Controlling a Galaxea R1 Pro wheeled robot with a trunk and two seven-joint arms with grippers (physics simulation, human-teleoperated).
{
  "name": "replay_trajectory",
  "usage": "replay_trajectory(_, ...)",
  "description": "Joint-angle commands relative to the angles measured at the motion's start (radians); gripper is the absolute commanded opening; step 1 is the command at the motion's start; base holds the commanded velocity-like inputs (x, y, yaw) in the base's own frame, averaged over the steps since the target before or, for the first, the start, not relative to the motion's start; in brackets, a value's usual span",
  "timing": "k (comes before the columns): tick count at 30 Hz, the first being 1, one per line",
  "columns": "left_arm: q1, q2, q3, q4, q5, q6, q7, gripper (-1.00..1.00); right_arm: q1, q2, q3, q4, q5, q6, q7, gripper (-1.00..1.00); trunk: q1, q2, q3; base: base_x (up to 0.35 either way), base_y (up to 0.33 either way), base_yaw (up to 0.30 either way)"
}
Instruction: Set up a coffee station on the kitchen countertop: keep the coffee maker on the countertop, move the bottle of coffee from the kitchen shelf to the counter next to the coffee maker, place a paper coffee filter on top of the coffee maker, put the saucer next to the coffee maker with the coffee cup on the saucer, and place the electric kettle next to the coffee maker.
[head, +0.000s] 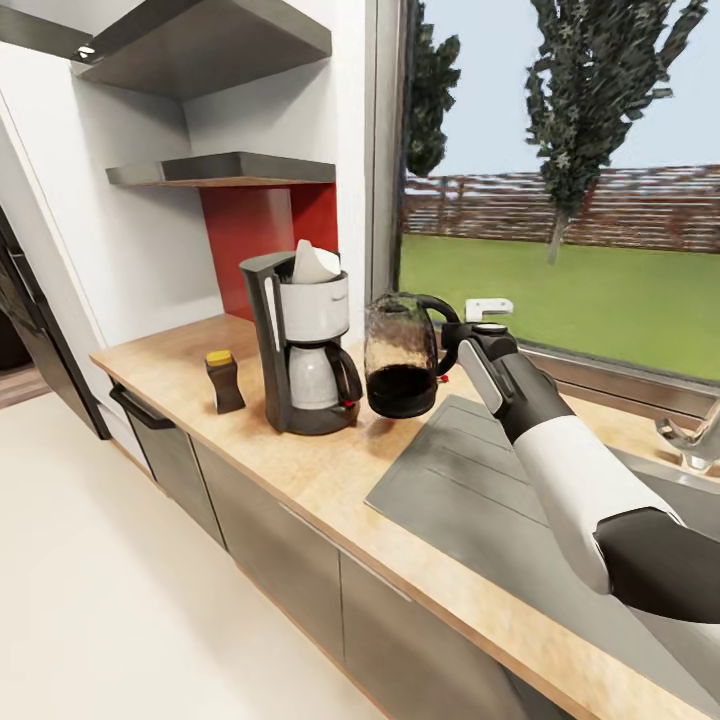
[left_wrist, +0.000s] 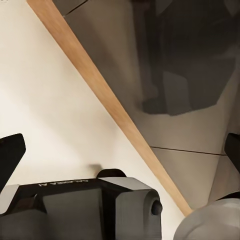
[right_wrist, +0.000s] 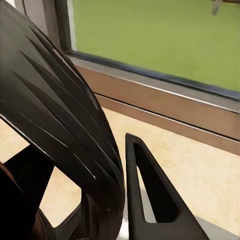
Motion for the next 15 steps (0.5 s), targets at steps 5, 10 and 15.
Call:
replay_trajectory(5, 0.000, 0.000, -0.005, 0.001, 0.002, -0.009, -0.001, 1.00, -0.001, -0.002, 0.003, 0.016, -0.008, 0.000, -0.009, -1.00, 0.000, -0.001, -0.001, 0.025, -0.022, 0.000)
replay_trajectory(10, 0.000, 0.001, -0.005, 0.001, 0.002, -0.009, -0.002, 1.00, -0.001, -0.003, 0.003, 0.030, -0.008, -0.039, -0.009, -1.00, 0.000, -0.001, -0.001, 0.004, -0.004, 0.000)
replay_trajectory(15, -0.001, 0.002, -0.004, 0.001, 0.002, -0.009, -0.002, 1.00, -0.001, -0.005, 0.003, 0.042, -0.009, -0.052, -0.009, -1.00, 0.000, -0.001, -0.001, 0.000, 0.000, 0.000)
